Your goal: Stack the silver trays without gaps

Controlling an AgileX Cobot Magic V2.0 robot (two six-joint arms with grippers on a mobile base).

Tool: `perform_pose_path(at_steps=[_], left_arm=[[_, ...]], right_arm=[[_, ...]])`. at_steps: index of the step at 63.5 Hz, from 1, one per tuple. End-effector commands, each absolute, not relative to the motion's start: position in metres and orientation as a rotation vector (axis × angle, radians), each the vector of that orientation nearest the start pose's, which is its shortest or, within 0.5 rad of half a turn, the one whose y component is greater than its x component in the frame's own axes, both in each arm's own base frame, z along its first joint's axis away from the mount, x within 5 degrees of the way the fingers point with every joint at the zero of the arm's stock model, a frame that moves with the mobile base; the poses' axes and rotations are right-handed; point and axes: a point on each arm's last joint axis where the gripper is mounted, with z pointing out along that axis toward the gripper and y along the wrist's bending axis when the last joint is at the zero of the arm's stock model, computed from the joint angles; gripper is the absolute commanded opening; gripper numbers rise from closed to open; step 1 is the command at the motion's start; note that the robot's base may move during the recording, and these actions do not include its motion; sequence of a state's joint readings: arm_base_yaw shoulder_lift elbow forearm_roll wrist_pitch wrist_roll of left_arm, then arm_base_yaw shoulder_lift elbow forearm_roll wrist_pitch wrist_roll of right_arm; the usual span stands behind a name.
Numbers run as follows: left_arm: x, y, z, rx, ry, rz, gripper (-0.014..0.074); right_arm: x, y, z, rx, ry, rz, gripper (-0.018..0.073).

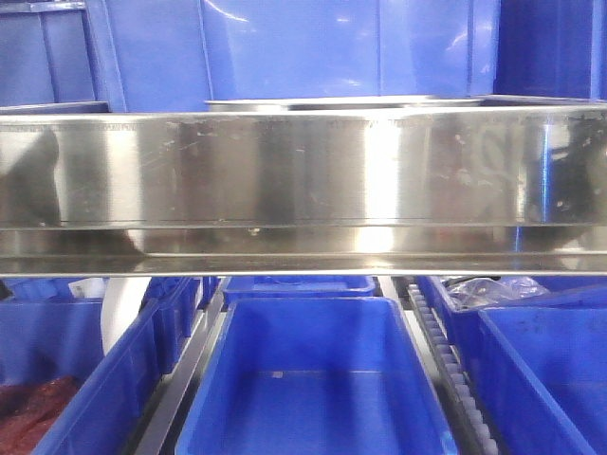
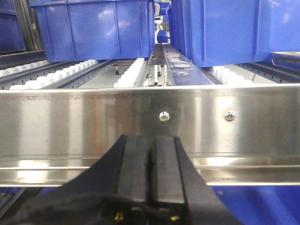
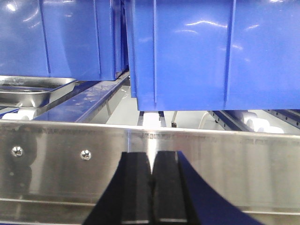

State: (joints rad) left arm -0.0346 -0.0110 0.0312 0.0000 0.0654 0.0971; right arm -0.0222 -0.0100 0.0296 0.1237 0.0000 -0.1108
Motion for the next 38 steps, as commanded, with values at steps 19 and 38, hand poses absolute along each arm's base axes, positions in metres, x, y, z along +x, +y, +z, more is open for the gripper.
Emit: perform_pose_path(at_steps=[19, 38], left_arm=[[0.0549, -0.0023, 0.2082, 0.093, 1.456, 0.037, -0.0048], [0.0548, -0.0022, 0.2108, 0.085, 1.427, 0.031, -0.0048]], right_arm=[[0.0542, -0.0022, 0.2126, 0.019, 1.395, -0.035, 0.0048], [0.0539, -0.0024, 0.2139, 0.020, 1.382, -0.036, 0.0048]])
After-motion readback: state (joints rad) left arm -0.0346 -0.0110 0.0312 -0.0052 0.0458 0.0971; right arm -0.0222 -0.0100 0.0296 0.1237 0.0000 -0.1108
